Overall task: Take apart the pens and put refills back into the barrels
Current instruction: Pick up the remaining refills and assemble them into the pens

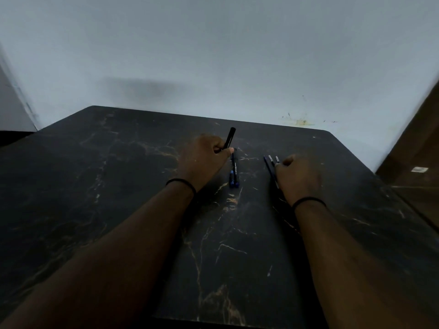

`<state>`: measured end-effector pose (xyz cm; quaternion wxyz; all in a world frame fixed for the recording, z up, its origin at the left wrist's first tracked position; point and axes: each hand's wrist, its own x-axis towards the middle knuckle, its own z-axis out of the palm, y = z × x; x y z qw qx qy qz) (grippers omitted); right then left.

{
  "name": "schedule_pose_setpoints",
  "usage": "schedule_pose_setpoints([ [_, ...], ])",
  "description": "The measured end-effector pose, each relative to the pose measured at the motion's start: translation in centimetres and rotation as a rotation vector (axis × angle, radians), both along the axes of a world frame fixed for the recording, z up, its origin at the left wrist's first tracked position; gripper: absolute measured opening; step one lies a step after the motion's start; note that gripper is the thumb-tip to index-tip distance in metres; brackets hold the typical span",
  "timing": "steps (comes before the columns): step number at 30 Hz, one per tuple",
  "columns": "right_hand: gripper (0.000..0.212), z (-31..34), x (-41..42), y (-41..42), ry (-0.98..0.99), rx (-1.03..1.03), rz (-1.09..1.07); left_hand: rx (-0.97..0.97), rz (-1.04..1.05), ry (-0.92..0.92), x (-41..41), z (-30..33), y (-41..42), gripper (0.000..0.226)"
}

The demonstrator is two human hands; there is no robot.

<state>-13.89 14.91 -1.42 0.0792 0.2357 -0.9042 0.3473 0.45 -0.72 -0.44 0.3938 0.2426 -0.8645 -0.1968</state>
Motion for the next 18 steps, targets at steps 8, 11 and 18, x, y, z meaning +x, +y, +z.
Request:
schedule_pose_setpoints([
  [8, 0.026, -0.10, 0.03, 0.21, 0.031, -0.030, -0.028, -0.007, -0.004, 0.007, 0.02, -0.04, -0.13, 0.041],
  [11, 0.025, -0.05, -0.01, 0.15, 0.017, -0.015, -0.026, 0.000, -0.003, 0.016, 0.01, -0.03, -0.11, 0.041],
  [18, 0.024, -0.12, -0.12, 0.12, -0.030, 0.003, -0.018, -0.007, 0.001, 0.008, 0.10, 0.08, 0.00, 0.040],
])
